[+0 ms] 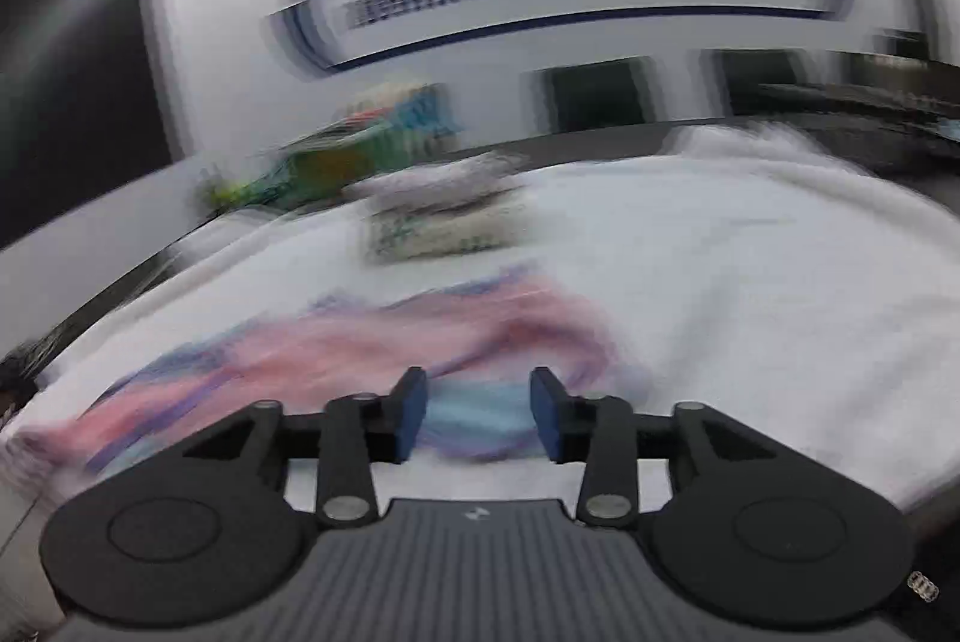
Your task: Fold clothes
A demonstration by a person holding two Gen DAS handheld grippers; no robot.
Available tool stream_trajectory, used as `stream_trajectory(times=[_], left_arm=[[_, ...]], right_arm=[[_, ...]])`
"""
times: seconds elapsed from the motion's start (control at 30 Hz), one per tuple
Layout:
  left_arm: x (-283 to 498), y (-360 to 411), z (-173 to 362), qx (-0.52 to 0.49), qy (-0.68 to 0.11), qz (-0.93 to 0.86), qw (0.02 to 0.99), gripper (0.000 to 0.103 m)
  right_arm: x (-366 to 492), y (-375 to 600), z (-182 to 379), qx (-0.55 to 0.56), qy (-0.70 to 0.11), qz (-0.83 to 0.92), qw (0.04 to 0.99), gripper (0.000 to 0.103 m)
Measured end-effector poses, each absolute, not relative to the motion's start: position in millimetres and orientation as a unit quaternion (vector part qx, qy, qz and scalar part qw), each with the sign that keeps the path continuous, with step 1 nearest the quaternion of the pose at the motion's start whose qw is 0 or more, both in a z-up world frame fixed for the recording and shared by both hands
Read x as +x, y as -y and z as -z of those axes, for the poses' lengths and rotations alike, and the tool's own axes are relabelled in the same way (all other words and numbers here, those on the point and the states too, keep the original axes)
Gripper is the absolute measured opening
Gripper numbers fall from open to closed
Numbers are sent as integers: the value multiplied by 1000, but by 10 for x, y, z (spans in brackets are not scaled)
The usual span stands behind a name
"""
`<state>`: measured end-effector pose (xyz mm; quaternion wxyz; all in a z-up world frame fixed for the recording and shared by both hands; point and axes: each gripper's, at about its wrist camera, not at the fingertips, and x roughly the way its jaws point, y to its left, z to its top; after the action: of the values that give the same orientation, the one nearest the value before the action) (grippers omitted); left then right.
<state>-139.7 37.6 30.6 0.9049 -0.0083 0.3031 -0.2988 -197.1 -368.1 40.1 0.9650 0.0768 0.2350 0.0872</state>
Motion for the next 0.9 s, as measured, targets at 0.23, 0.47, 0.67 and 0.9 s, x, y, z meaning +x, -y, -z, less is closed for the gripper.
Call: stream_trajectory(times=[0.23, 0.47, 0.67, 0.9], left_arm=[[-1047, 456, -162, 5, -315, 361, 878, 6], [-1390, 63, -242, -156, -337, 406, 835, 0], [-1617, 48, -7, -178, -345, 387, 836, 9], [-1738, 242, -134, -64, -280, 359, 888, 51]], right_arm=[[-1404, 3314, -84, 70, -274, -179, 942, 41], [-1441, 3370, -306, 88, -250, -215, 940, 8], [-1606, 3453, -372, 85, -258, -226, 936, 25], [-1744, 3609, -215, 69, -265, -213, 938, 53]])
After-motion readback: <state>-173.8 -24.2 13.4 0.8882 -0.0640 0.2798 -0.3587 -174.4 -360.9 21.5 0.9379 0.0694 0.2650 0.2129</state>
